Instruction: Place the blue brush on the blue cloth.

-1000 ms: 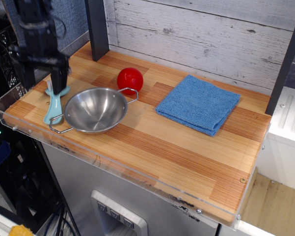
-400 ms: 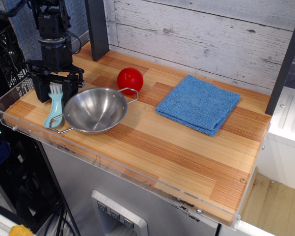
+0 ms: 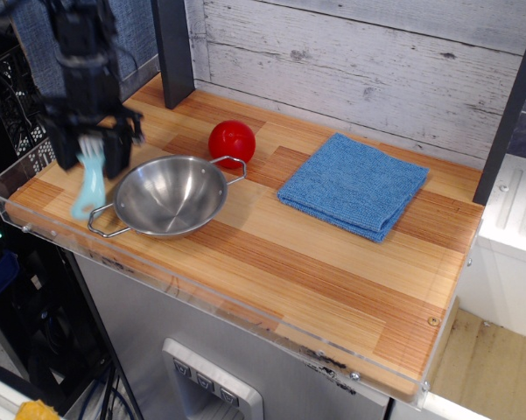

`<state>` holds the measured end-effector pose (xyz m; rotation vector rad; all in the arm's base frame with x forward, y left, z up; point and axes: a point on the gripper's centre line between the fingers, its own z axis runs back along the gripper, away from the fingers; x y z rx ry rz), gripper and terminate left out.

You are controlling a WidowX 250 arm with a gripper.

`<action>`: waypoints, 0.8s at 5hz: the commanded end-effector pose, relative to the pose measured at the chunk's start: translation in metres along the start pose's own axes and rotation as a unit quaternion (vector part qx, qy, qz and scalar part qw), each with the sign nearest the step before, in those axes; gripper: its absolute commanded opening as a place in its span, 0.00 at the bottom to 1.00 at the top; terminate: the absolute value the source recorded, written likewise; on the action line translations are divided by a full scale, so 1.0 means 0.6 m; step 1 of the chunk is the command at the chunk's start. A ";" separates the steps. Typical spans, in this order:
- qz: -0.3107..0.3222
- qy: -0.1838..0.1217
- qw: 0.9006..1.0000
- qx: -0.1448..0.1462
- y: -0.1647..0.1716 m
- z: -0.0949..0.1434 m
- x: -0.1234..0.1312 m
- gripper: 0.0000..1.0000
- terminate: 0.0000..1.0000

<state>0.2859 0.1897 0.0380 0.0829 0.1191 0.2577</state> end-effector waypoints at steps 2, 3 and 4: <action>0.010 -0.084 0.996 0.007 -0.050 0.172 -0.024 0.00 0.00; -0.019 -0.102 0.995 -0.015 -0.130 0.209 -0.037 0.00 0.00; -0.012 -0.120 0.992 -0.033 -0.196 0.244 -0.036 0.00 0.00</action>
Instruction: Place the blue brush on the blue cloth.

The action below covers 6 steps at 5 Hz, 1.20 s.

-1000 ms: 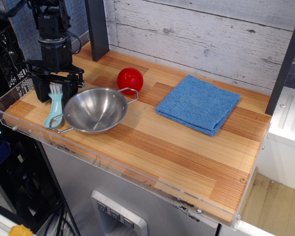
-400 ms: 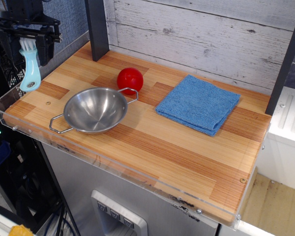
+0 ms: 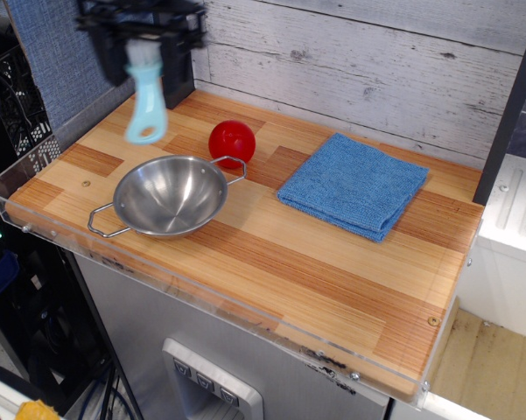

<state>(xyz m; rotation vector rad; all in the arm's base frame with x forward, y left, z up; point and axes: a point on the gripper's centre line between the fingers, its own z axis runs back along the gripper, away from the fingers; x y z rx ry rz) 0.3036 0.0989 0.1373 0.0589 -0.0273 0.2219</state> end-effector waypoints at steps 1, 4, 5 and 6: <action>0.023 -0.078 0.996 -0.023 -0.121 0.067 0.023 0.00 0.00; -0.037 -0.050 0.998 0.003 -0.233 -0.056 0.080 0.00 0.00; -0.038 -0.038 0.999 0.007 -0.235 -0.083 0.089 0.00 0.00; -0.037 -0.026 0.999 0.009 -0.233 -0.100 0.098 0.00 0.00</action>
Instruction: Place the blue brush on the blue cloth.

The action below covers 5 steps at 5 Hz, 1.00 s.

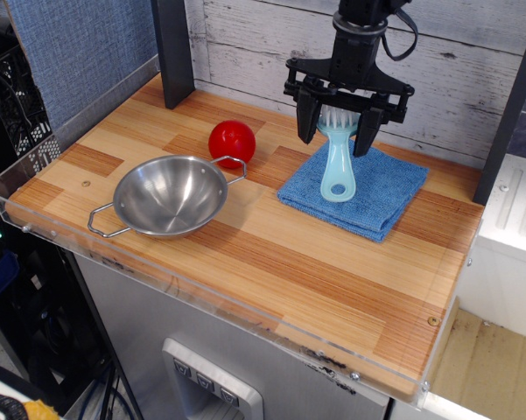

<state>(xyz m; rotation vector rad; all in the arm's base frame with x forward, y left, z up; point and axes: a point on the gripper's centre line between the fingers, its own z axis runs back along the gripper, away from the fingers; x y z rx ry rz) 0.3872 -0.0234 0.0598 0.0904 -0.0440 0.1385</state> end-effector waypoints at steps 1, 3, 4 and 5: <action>0.009 -0.016 1.000 -0.010 0.010 0.020 0.012 0.00 0.00; 0.007 -0.009 0.999 -0.033 0.018 0.034 0.003 1.00 0.00; 0.005 -0.014 0.999 -0.050 0.029 0.058 0.000 1.00 0.00; 0.014 -0.055 0.996 -0.066 0.058 0.127 -0.016 1.00 0.00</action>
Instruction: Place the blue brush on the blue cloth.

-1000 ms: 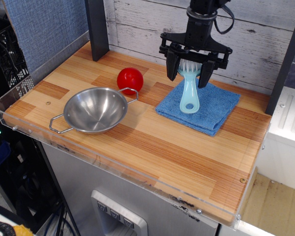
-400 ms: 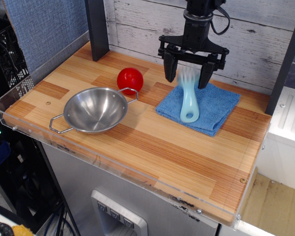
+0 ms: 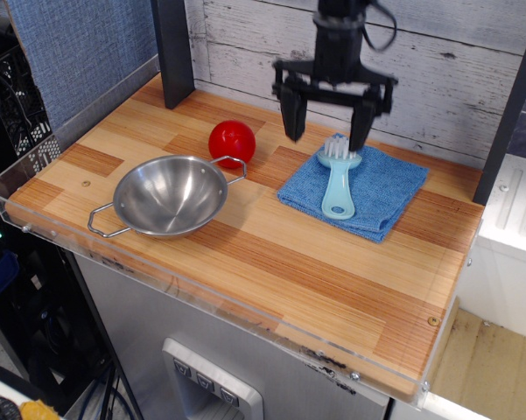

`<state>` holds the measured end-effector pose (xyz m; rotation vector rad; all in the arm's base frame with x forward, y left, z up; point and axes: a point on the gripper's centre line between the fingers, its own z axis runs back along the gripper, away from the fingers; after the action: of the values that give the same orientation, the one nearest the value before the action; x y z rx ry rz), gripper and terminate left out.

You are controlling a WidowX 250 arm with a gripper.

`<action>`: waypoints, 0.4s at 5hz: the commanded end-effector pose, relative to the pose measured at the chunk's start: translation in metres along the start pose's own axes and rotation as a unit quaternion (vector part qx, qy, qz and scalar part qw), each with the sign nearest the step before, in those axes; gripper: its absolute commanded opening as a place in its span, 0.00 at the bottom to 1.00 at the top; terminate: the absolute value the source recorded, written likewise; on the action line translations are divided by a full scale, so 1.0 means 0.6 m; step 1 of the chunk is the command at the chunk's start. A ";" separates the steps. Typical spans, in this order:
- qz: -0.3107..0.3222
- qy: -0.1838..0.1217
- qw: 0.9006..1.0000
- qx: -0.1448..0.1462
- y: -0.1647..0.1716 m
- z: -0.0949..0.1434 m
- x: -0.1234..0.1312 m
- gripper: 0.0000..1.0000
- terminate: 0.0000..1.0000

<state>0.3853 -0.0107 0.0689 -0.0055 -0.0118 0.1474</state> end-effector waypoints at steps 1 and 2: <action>0.010 -0.121 0.992 -0.026 0.039 0.172 -0.047 1.00 0.00; -0.005 -0.127 0.991 -0.026 0.044 0.185 -0.061 1.00 0.00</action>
<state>0.3534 0.0086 0.1574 -0.0369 -0.2065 0.1268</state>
